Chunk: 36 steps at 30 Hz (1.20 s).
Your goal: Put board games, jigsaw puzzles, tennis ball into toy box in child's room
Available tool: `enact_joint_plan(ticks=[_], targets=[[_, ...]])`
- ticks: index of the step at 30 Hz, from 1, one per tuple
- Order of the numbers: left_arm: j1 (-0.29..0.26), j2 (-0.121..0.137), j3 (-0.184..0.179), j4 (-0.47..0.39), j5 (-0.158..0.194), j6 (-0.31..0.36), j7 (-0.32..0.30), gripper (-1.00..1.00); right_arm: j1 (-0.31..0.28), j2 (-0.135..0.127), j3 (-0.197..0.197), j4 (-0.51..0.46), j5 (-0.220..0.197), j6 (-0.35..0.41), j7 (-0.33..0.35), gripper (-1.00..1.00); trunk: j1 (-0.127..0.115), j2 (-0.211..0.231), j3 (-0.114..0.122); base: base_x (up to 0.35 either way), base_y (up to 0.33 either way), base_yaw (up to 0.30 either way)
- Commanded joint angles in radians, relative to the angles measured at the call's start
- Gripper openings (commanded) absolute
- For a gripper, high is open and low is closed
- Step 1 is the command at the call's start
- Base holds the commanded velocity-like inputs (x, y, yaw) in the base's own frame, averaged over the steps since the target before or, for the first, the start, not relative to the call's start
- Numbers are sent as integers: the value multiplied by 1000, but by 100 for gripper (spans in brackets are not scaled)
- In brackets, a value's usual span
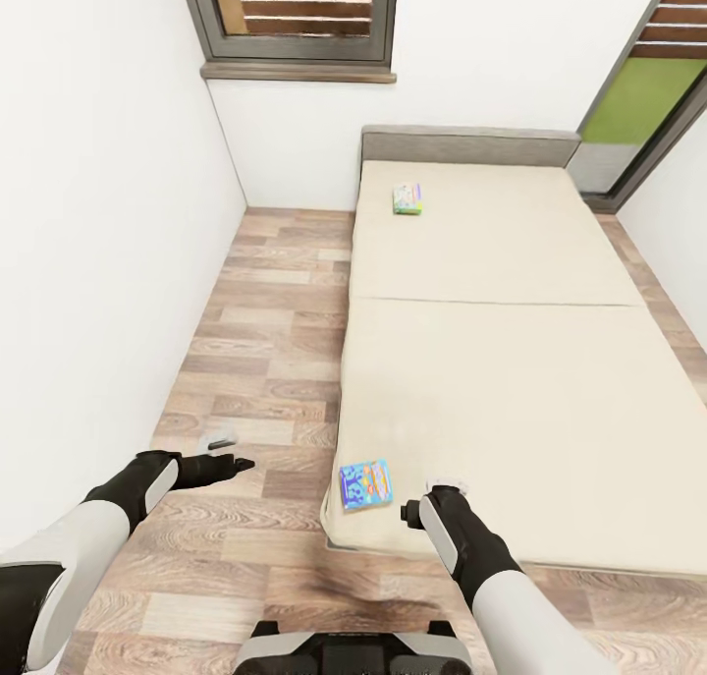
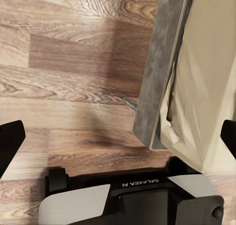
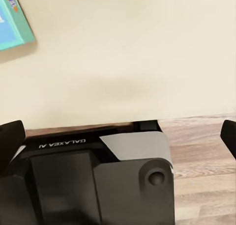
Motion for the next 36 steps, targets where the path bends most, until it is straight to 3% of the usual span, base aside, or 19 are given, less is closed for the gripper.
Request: enact_joint_plan(ticks=[1, 19, 36], targets=[[0, 1, -4, -1, 10, 8, 0, 100, 0, 0, 3, -1, -10, 2, -10, 100, 0, -2, -3, 0, 0, 0], [-1, 1, -4, -1, 10, 8, 0, 100, 1, 0, 3, -5, -7, -20, -8, 100, 0, -2, -32, 0, 0, 0], [-1, 2, -6, -1, 10, 8, 0, 100, 2, 0, 3, -6, -9, -23, -4, 100, 0, -2, -36, 0, 0, 0]])
